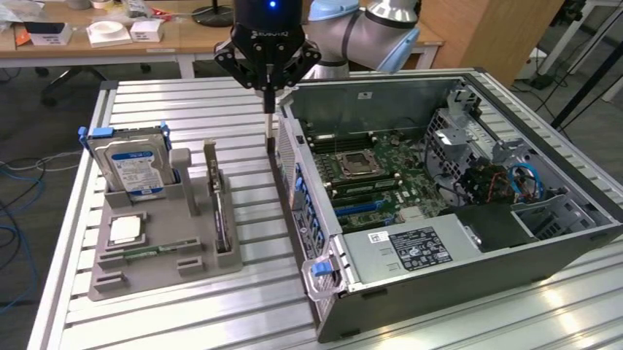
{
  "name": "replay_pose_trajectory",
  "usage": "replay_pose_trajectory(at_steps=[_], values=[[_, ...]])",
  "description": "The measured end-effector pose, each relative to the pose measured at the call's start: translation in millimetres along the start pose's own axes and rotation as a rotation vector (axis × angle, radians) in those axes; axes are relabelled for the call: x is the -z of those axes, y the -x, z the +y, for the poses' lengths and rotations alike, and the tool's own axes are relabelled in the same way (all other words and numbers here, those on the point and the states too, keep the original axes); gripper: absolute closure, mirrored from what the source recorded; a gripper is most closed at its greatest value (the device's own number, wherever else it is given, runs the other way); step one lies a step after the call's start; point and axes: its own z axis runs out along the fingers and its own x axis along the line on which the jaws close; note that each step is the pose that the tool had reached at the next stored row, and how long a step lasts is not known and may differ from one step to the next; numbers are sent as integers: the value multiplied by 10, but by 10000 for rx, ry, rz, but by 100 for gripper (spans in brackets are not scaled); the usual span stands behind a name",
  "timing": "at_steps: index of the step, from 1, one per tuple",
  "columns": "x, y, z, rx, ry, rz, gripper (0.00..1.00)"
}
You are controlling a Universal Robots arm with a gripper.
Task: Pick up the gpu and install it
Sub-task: 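Reach for the gpu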
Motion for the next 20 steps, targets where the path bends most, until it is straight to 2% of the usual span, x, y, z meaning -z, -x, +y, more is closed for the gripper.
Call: replay_pose_trajectory(at_steps=[20], values=[[3,-178,-13,0,1,0,89]])
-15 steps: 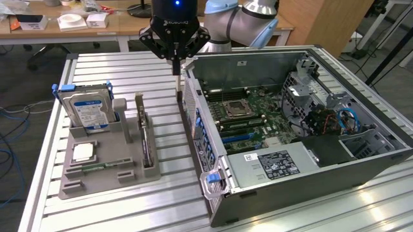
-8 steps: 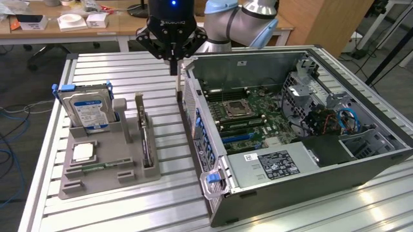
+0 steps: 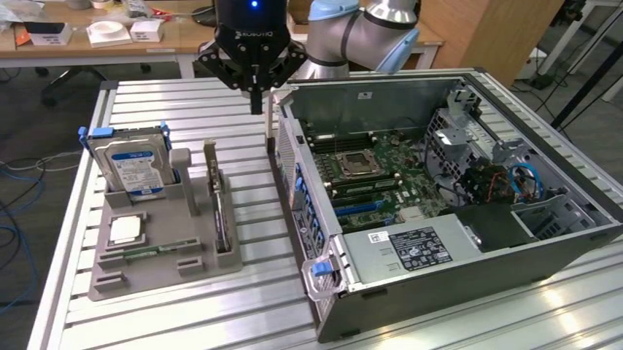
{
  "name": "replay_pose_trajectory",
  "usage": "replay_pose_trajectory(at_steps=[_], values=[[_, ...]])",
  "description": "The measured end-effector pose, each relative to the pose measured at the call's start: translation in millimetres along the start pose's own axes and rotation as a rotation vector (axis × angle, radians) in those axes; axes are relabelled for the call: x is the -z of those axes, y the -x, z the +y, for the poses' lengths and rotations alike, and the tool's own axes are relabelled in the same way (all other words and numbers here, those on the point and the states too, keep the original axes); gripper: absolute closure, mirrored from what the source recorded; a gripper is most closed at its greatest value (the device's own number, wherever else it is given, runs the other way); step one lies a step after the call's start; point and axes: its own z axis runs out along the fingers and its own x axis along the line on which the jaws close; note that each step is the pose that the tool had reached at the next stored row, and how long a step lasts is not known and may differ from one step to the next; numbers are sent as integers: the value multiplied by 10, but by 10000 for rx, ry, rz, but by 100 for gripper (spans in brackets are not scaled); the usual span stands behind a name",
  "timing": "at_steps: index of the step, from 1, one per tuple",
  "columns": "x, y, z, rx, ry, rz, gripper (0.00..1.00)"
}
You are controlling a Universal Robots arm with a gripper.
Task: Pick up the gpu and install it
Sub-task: 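Reach for the gpu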
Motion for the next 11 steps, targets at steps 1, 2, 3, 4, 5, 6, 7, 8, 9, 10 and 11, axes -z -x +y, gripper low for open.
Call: replay_pose_trajectory(at_steps=[1,2,3,4,5,6,7,8,9,10,11], values=[[0,-10,-1,0,0,-1,89],[1,-20,-1,0,0,0,89],[1,-30,-2,1,-1,0,89],[1,-41,-3,0,0,-1,89],[2,-54,-4,0,-1,1,89],[2,-65,-5,0,-1,0,89],[2,-76,-6,1,0,-1,89],[2,-88,-7,1,0,-1,89],[2,-100,-8,1,0,0,89],[3,-111,-8,1,-1,0,89],[3,-122,-9,0,0,-1,89]])
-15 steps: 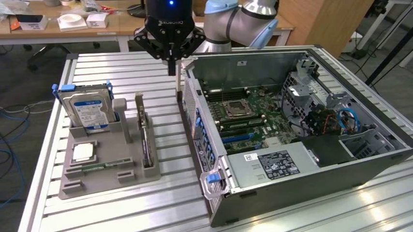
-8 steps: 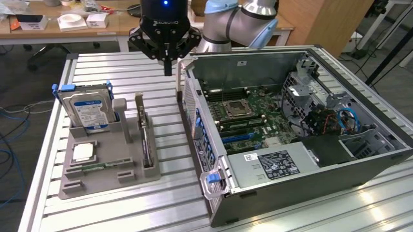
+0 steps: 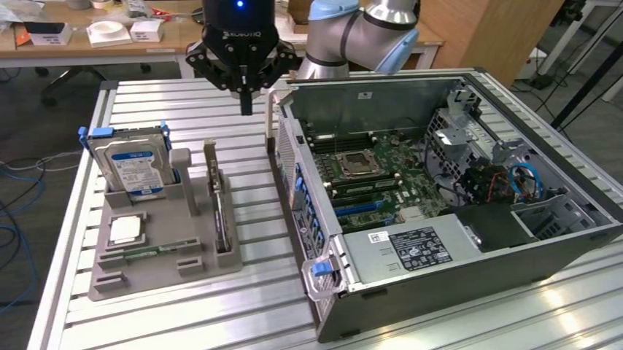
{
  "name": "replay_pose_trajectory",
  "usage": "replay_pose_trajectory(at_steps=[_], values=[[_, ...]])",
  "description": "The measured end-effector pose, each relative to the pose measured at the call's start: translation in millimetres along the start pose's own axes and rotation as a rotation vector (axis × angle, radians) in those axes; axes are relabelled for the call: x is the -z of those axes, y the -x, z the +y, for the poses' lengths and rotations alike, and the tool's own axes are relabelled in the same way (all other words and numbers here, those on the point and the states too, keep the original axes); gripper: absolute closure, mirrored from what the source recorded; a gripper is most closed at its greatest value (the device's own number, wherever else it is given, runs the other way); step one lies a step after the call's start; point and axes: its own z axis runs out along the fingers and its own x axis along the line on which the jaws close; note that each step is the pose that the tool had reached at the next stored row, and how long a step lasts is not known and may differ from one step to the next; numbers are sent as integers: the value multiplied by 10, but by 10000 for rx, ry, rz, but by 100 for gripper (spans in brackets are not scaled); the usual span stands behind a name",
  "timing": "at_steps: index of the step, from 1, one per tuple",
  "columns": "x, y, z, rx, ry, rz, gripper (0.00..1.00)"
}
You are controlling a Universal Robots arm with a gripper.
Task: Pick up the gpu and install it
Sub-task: 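Reach for the gpu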
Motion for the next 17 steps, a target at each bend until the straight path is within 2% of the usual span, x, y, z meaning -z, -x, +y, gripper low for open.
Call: replay_pose_trajectory(at_steps=[17], values=[[4,-173,-13,0,-1,1,89]])
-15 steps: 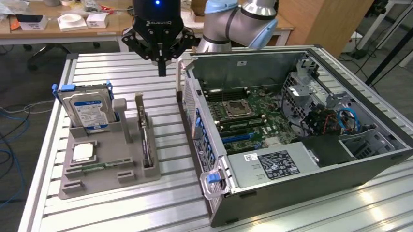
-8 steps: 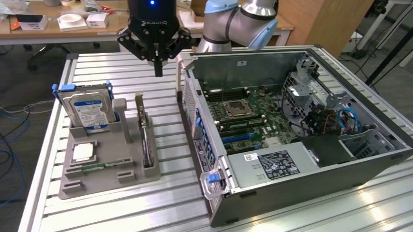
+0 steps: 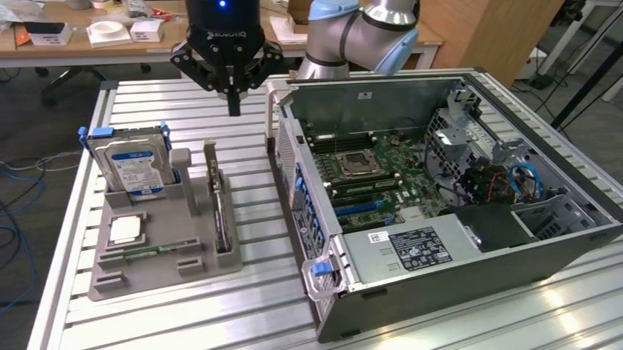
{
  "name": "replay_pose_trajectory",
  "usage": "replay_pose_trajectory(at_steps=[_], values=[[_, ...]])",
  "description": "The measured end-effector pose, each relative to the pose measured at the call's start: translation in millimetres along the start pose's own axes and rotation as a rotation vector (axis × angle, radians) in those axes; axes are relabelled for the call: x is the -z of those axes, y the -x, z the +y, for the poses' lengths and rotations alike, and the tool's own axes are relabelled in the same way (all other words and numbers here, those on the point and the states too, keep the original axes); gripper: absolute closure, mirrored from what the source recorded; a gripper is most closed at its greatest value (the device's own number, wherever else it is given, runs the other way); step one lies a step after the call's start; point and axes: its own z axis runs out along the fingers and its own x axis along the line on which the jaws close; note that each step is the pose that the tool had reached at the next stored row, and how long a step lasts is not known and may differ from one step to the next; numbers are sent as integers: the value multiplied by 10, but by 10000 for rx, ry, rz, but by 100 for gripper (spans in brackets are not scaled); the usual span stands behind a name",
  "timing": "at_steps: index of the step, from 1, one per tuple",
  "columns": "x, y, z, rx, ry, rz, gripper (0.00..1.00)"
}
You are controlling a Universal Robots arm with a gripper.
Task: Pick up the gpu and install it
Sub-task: 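Reach for the gpu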
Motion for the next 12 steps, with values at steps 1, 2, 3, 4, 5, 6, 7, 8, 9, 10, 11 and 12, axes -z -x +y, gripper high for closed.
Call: replay_pose_trajectory(at_steps=[1,2,3,4,5,6,7,8,9,10,11,12], values=[[0,-13,-1,0,0,-1,89],[0,-26,-2,0,1,-1,89],[1,-39,-3,1,0,-1,89],[1,-54,-4,1,1,-1,89],[1,-66,-5,0,0,0,89],[2,-79,-6,0,0,0,89],[2,-92,-7,0,0,0,89],[2,-104,-8,1,0,0,89],[2,-117,-9,0,0,0,89],[3,-129,-10,0,0,0,89],[3,-142,-10,-1,0,0,89],[3,-154,-11,0,0,-1,89]])
